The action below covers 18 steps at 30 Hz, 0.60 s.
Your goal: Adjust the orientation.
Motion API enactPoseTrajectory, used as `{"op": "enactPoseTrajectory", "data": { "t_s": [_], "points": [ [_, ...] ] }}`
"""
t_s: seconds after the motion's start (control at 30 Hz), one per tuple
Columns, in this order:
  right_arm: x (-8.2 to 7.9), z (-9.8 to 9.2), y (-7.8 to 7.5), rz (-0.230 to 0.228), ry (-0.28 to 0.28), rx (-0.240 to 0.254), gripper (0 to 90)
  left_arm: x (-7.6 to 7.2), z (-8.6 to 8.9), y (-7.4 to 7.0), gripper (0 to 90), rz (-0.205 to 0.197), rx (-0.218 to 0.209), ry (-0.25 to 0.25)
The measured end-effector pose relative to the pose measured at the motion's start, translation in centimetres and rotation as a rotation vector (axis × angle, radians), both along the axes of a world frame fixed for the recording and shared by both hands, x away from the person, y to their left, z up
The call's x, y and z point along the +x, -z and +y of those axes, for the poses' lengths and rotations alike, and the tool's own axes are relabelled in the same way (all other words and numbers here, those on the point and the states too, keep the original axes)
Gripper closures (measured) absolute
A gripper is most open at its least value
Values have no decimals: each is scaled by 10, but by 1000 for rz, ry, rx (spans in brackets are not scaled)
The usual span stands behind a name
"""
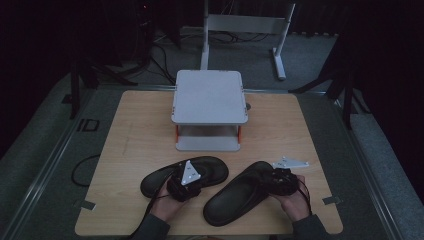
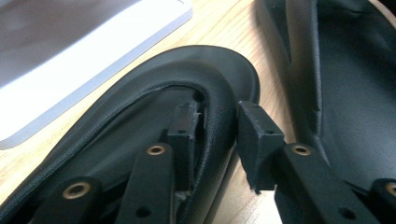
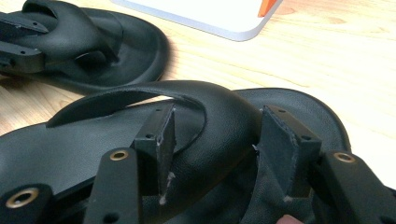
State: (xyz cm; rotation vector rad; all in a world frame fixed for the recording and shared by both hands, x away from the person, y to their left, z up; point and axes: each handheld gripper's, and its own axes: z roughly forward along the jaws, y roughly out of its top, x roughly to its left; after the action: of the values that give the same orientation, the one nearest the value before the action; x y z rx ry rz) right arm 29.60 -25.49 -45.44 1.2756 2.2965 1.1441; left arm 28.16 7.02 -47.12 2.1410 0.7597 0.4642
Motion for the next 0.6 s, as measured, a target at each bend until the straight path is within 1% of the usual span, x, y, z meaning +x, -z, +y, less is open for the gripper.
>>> {"op": "enactPoseTrajectory", "data": {
  "t_s": [0.07, 0.13, 0.17, 0.2, 0.23, 0.43, 0.53, 0.6],
  "points": [
    [0, 0, 0, -2, -1, 3, 459, 1, 0, 0, 719, 1, -8, -11],
    [0, -1, 0, -2, -4, 4, 459, 0, 1, -1, 746, -7, -14, -25],
    [0, -1, 0, -2, -4, 4, 459, 0, 2, -1, 751, -11, -20, -39],
    [0, -1, 0, -2, -4, 4, 459, 0, 2, -1, 751, -11, -20, -39],
    [0, -1, 1, -2, -4, 4, 458, 1, 4, -3, 751, -13, -40, -68],
    [1, 0, 1, -3, -3, 4, 458, 8, 7, -8, 750, -43, -60, -144],
    [1, 0, 1, -3, -1, 4, 458, 14, 8, -11, 750, -59, -77, -193],
    [1, 0, 1, -4, -1, 2, 459, 20, 8, -12, 750, -65, -79, -232]
  ]
}}
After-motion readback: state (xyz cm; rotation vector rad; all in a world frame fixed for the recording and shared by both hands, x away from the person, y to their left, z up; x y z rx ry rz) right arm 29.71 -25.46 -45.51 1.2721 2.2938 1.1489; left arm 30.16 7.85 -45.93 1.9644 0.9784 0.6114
